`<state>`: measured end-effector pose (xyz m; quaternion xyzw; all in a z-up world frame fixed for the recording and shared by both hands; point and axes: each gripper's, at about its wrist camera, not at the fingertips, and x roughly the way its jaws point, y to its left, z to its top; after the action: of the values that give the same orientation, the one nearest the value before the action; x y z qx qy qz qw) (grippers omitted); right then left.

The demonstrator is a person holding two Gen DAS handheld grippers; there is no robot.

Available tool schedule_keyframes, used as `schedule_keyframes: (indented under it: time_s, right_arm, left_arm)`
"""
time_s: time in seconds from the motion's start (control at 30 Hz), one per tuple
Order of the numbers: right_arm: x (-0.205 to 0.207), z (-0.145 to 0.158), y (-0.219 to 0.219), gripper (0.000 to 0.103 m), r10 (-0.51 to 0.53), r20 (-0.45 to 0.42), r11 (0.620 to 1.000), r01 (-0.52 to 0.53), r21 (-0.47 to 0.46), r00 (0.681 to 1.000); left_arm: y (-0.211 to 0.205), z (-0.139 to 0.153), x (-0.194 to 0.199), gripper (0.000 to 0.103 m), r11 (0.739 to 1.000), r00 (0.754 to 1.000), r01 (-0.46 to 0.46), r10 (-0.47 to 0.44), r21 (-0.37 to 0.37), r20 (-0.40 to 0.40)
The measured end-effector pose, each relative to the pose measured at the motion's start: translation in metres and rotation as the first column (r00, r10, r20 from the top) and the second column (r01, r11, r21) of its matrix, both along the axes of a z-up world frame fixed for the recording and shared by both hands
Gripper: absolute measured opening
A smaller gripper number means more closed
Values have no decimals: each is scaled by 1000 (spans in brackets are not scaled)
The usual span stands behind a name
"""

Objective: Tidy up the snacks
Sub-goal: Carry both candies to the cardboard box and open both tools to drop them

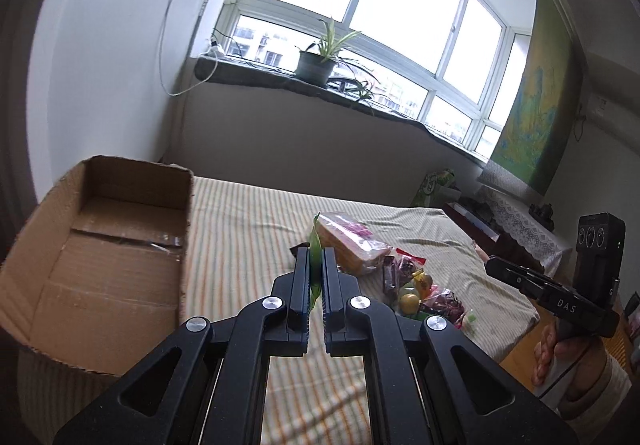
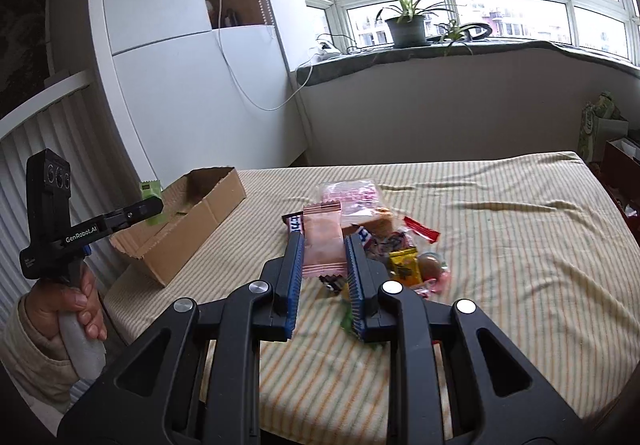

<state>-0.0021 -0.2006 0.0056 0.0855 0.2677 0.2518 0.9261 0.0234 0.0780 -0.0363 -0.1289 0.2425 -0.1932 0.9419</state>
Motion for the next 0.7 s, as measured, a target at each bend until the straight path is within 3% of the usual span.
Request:
schedule_keyframes:
  time_s: [0.17, 0.37, 0.7]
  right_arm:
    - [11, 5, 74, 22, 136, 4, 991, -136, -8, 991]
    - [20, 12, 156, 22, 294, 20, 956, -294, -11, 956]
    - [31, 17, 237, 22, 425, 27, 905, -424, -31, 905]
  left_arm:
    - [53, 0, -15, 4, 992, 991, -130, 130, 8, 15]
    - [95, -2, -23, 4, 968, 968, -250, 249, 26, 20]
    - [112, -18, -7, 4, 965, 965, -263, 264, 17, -12]
